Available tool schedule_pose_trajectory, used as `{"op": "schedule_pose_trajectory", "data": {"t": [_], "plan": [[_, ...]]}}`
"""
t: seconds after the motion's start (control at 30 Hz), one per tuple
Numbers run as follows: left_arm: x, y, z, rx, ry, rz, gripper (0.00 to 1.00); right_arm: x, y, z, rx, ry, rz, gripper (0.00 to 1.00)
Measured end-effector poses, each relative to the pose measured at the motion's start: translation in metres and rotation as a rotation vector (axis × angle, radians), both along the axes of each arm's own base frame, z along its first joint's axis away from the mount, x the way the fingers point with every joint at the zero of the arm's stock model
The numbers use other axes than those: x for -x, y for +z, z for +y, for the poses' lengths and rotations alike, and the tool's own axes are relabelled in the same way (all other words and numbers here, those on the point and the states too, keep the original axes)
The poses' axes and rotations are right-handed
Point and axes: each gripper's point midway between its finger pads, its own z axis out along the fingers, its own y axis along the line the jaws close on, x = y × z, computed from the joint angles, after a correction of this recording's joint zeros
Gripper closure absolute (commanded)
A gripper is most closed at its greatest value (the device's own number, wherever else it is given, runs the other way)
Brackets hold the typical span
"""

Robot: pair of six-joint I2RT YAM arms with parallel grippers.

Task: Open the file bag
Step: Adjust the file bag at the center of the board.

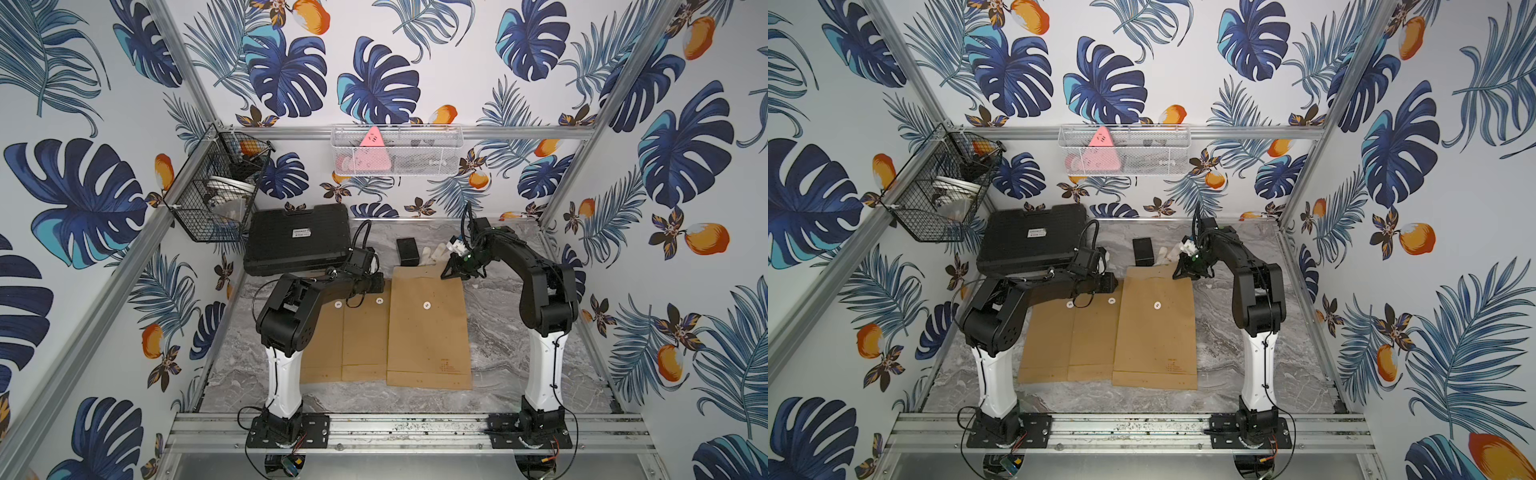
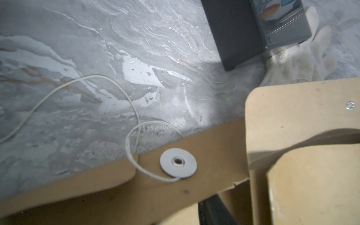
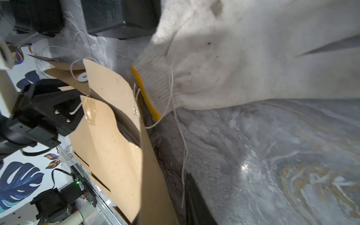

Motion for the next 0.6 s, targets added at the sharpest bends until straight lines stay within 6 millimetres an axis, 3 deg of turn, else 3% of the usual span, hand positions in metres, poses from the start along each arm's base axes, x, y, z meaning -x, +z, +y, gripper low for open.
{"op": "schedule_pose_trajectory", "data": {"t": [0.13, 0.27, 0.47, 0.6], "plan": [[-0.004, -0.001, -0.001, -0.001, -0.003, -0.001, 0.61, 0.011, 0.03, -0.002, -0.016, -0.017, -0.079, 1.0], [-0.007, 0.0, -0.002, -0.001, -0.002, -0.001, 0.61, 0.027, 0.06, 0.009, -0.087, 0.009, -0.164, 1.0], [-0.009, 0.0, -0.003, -0.002, 0.004, 0.016, 0.58, 0.066, 0.051, 0.026, -0.156, 0.055, -0.094, 1.0], [-0.009, 0.0, -0.003, 0.0, 0.003, 0.017, 0.58, 0.06, 0.03, 0.026, -0.131, 0.055, -0.055, 1.0]]}}
